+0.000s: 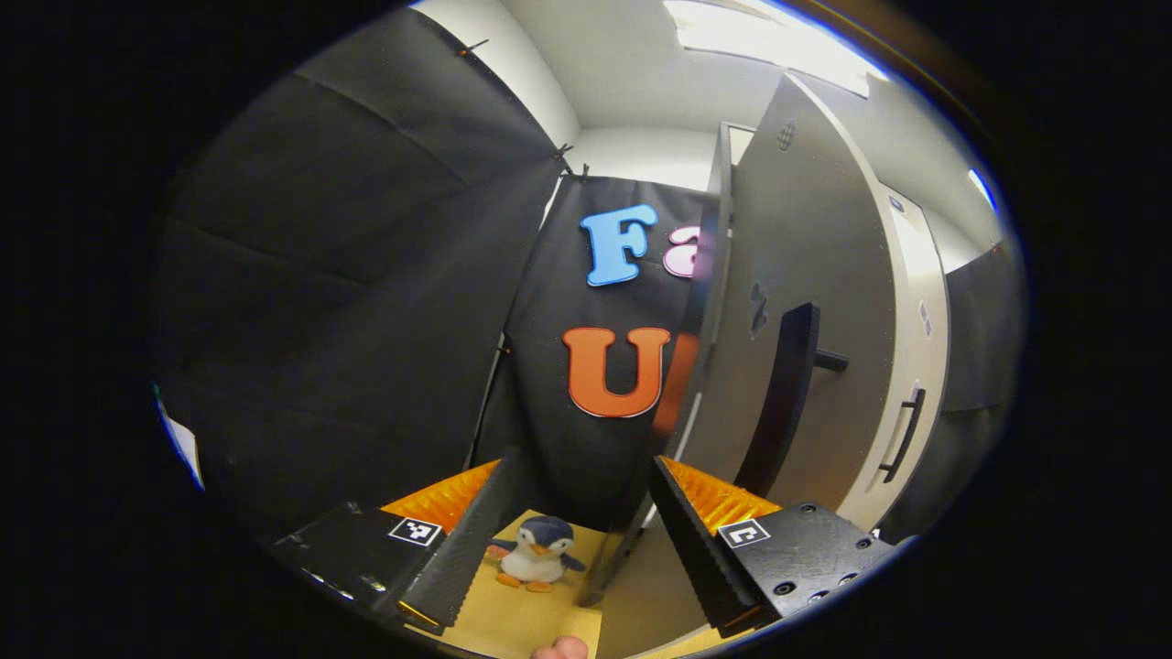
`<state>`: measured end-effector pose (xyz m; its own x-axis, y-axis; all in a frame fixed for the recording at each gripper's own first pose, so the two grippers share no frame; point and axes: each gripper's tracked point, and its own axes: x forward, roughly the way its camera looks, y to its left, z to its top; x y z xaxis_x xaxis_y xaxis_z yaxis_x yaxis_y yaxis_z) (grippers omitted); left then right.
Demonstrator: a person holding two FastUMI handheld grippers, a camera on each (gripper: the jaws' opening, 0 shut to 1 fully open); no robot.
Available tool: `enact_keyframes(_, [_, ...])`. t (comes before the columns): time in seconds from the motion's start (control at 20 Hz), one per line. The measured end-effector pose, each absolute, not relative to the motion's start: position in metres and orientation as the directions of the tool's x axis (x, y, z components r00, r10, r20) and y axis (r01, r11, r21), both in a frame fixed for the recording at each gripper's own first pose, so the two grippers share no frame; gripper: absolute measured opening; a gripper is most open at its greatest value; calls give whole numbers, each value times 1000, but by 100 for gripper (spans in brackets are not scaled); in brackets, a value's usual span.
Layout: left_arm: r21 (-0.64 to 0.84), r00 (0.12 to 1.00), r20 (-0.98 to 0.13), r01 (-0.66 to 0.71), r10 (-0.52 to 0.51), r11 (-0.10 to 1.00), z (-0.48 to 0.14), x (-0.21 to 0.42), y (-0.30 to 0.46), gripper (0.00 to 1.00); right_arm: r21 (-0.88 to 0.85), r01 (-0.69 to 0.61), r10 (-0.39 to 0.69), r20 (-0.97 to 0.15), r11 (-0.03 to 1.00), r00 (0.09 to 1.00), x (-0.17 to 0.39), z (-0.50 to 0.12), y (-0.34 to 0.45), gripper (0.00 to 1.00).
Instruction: Grab one shoe with the right hand and put it into the shoe cabinet, grab the other shoe with the left hand and put it into the shoe cabinet; then close the right door with the right hand and the left door with the left hand.
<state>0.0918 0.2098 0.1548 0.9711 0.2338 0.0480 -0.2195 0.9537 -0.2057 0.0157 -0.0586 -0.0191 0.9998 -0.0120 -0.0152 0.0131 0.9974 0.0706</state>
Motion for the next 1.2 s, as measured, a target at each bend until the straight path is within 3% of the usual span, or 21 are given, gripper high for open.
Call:
enact_keyframes(0.05, [-203,977,48,-196,210,959,154,94,195,94,67,13,-12,-14,998,1000,15,-18,-60,97])
enact_keyframes(0.25, [-215,991,53,-107,121,971,153,110,146,99,60,37,-37,-7,998,999,8,-14,-67,97])
enact_keyframes(0.3, [-215,993,59,-86,101,973,153,115,134,94,61,50,-50,-3,997,999,6,-12,-72,97])
enact_keyframes(0.45, [-209,996,58,-49,62,977,147,135,106,94,65,86,-87,6,994,996,-4,-11,-83,97])
enact_keyframes(0.5, [-205,997,42,-49,59,978,141,140,100,99,61,97,-97,2,993,995,-7,-14,-86,98])
enact_keyframes(0.55, [-200,998,34,-51,59,978,138,145,96,95,59,109,-109,-1,992,994,-10,-15,-88,97])
enact_keyframes(0.65, [-197,997,51,-53,64,979,141,144,94,95,61,128,-129,-2,990,992,-19,-18,-94,97])
enact_keyframes(0.95, [-176,994,100,-33,51,984,161,116,86,99,96,140,-138,-28,986,990,-17,-25,-98,97])
enact_keyframes(1.2, [-92,995,93,-37,45,995,123,59,59,95,124,96,-94,-24,988,995,-10,-27,-74,94])
